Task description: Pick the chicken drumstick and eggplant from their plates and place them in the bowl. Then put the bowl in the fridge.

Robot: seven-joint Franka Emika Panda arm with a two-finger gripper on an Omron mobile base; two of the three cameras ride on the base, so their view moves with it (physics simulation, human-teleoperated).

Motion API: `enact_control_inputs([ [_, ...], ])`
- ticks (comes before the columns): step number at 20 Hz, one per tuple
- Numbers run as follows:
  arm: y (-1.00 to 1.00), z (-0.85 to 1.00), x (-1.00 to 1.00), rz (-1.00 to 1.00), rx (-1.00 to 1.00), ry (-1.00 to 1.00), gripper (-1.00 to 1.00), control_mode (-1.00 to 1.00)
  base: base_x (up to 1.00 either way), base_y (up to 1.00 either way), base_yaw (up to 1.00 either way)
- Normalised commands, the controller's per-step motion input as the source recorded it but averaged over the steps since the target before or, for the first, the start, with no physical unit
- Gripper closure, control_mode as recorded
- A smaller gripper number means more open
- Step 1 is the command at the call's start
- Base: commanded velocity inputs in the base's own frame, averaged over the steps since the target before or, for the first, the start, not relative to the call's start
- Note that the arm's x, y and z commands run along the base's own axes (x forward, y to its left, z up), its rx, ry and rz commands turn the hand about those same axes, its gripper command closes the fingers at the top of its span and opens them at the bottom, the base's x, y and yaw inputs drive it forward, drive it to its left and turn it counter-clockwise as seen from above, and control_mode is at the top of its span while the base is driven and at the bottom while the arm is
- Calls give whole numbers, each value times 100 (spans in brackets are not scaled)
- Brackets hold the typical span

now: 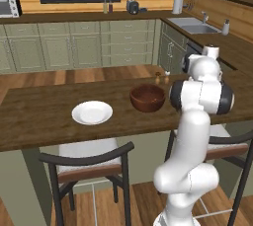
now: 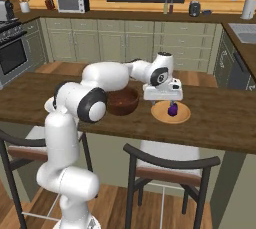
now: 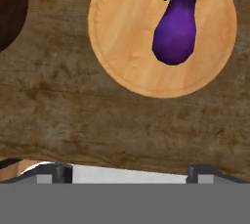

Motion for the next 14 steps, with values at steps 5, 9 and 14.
enact_control_inputs([
  [5, -8, -17, 33, -11, 0, 1, -100, -100, 0, 0, 0],
  [9, -18, -14, 0, -15, 0, 0, -100, -100, 0, 0, 0],
  [14, 0, -37, -1, -10, -1, -1, -100, -100, 0, 0, 0],
])
